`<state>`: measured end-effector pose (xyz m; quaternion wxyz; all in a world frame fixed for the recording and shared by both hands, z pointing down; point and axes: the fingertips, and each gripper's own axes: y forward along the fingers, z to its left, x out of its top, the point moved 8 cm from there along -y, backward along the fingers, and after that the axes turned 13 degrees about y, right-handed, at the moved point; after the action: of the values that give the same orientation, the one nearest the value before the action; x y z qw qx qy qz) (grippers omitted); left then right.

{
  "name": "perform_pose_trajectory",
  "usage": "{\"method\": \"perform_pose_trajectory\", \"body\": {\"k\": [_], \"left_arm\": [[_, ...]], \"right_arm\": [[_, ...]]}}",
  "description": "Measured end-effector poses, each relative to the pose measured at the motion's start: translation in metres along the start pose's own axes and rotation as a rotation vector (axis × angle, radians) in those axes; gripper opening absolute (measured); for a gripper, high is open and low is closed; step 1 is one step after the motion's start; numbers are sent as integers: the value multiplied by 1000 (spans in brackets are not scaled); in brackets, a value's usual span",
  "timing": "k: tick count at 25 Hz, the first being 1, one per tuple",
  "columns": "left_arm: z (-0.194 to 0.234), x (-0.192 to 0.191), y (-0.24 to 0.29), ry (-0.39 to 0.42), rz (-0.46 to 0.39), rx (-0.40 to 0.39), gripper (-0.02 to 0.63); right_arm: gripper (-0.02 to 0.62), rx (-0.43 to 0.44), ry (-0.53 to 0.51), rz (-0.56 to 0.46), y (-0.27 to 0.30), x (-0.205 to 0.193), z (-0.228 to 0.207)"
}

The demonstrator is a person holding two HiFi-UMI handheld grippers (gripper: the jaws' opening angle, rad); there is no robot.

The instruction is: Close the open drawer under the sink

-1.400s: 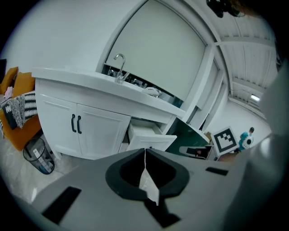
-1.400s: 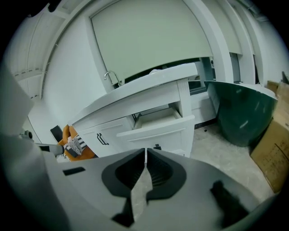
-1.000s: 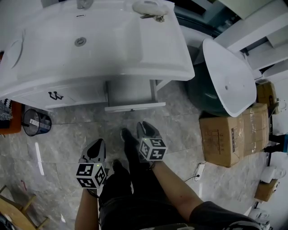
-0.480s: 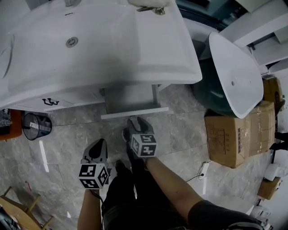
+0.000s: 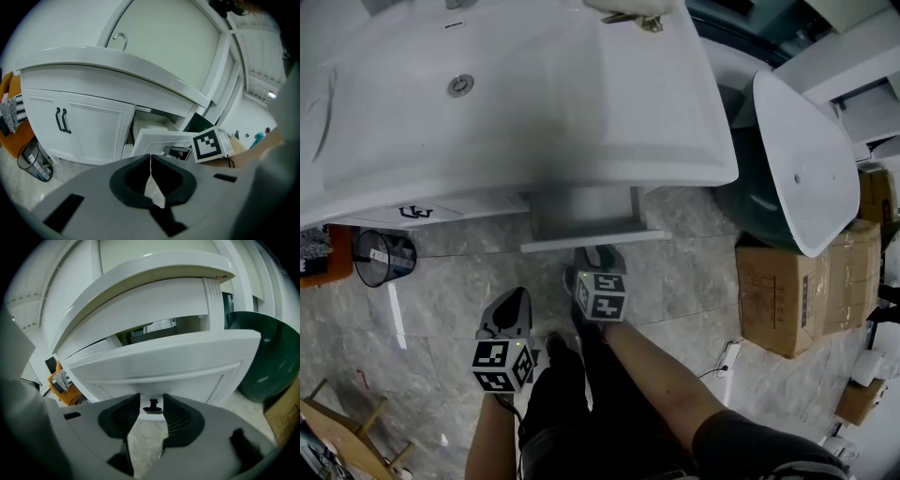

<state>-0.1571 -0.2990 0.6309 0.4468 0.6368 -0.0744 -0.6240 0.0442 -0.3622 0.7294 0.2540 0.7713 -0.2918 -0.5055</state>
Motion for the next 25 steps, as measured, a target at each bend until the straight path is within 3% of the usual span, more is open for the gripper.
{"method": "perform_pose_trajectory", "body": {"k": [25], "left_arm": [[38,29,25,-65,-2,43,15]], "right_arm": [[146,25,-43,-53,73,77,7]]}}
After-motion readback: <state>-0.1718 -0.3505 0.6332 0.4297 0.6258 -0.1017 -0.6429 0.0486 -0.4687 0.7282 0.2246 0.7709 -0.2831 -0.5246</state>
